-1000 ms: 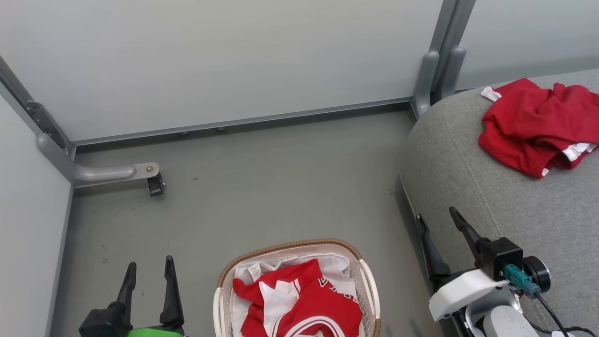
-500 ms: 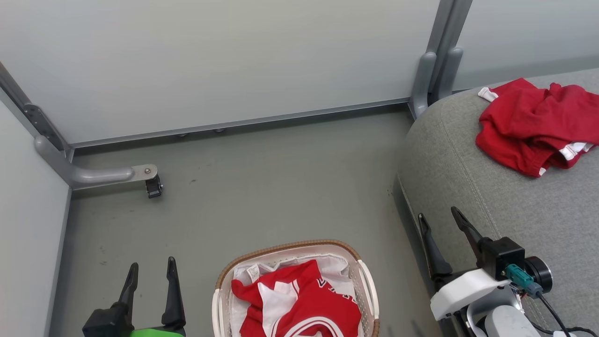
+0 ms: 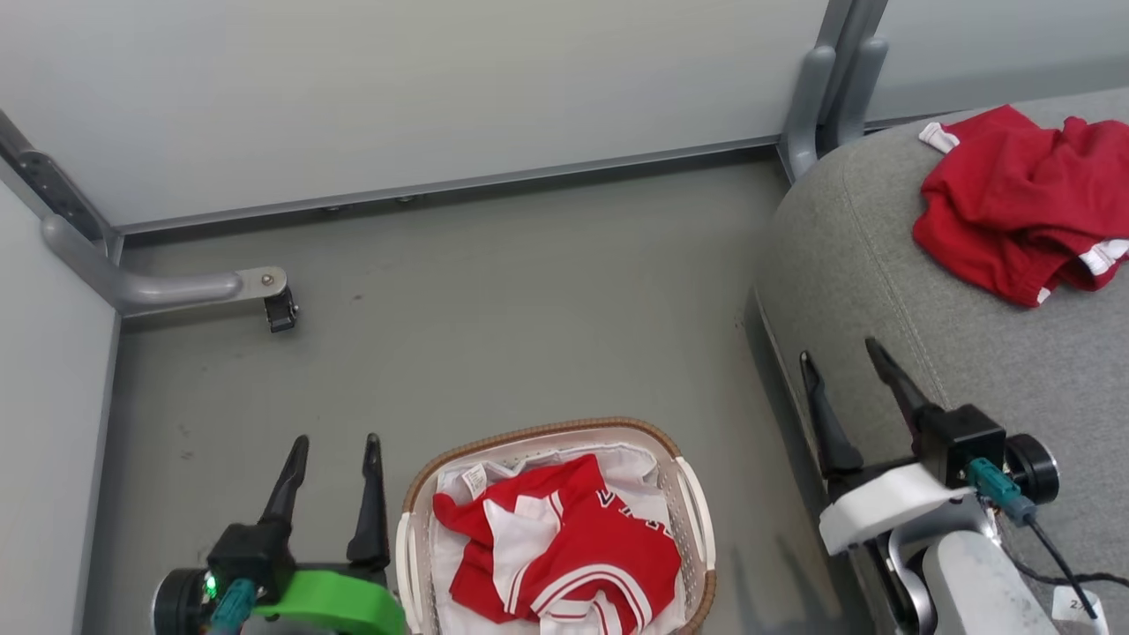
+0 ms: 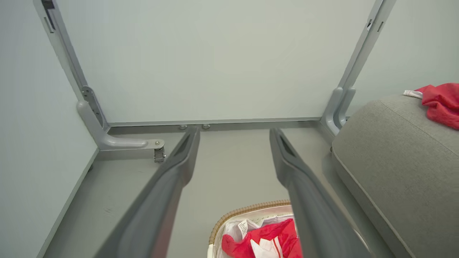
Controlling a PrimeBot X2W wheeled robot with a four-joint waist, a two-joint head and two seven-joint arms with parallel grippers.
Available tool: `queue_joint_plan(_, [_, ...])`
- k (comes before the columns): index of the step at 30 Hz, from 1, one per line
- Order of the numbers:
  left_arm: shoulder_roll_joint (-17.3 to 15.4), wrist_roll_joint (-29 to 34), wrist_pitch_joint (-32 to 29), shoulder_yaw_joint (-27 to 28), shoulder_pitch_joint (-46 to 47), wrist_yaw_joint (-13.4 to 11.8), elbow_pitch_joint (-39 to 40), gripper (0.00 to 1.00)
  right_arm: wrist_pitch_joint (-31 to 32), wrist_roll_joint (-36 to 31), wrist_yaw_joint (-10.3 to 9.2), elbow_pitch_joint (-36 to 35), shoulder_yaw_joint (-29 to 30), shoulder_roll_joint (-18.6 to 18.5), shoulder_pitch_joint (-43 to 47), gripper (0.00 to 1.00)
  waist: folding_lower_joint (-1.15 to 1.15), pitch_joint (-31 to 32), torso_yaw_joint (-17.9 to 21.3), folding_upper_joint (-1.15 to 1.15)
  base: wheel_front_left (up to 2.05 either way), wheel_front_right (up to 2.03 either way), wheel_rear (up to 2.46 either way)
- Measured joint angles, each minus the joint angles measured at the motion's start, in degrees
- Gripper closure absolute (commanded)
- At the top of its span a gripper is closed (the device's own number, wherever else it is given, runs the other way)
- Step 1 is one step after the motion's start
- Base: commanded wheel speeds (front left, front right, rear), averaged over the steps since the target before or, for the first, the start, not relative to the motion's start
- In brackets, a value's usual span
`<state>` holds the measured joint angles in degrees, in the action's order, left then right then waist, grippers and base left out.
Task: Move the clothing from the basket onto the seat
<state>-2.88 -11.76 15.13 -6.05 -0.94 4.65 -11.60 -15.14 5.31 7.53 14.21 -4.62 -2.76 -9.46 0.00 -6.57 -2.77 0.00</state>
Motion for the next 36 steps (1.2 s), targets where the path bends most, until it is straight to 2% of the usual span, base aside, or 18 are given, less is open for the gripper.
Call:
queue_joint_plan(7, [0.00, 4.58, 0.02, -7.79, 10.17, 1.93, -9.54, 0.00, 0.00, -3.10, 0.00, -3.45, 3.25, -0.01, -6.03, 0.00, 0.00, -5.51, 0.25, 0.00, 0.00, 0.00, 0.00])
queue_joint_plan(14, [0.11, 7.82, 0.00, -22.20, 23.02, 2.67, -24.65, 0.00, 0.00, -4.91, 0.00, -7.32, 4.98, -0.03, -11.21, 0.00, 0.00, -12.83, 1.19, 0.00, 0.00, 0.00, 0.00])
queue_joint_plan(20, [0.15, 4.07, -0.25, -32.81, 31.62, 2.72, -35.23, 0.00, 0.00, -4.61, 0.00, -10.48, 5.24, -0.02, -14.52, 0.00, 0.01, -19.75, 2.81, 0.00, 0.00, 0.00, 0.00])
queue_joint_plan(31, [0.24, -4.12, -2.07, -48.51, 40.44, 2.72, -46.85, 0.00, 0.00, -2.64, 0.00, -15.88, 5.14, -0.07, -19.47, 0.00, 0.01, -32.91, 6.96, 0.00, 0.00, 0.00, 0.00])
queue_joint_plan(36, [0.22, -5.64, -2.78, -51.74, 44.04, 2.72, -50.81, 0.00, 0.00, -1.89, 0.00, -17.62, 5.28, -0.07, -20.98, 0.00, 0.01, -38.09, 8.58, 0.00, 0.00, 0.00, 0.00])
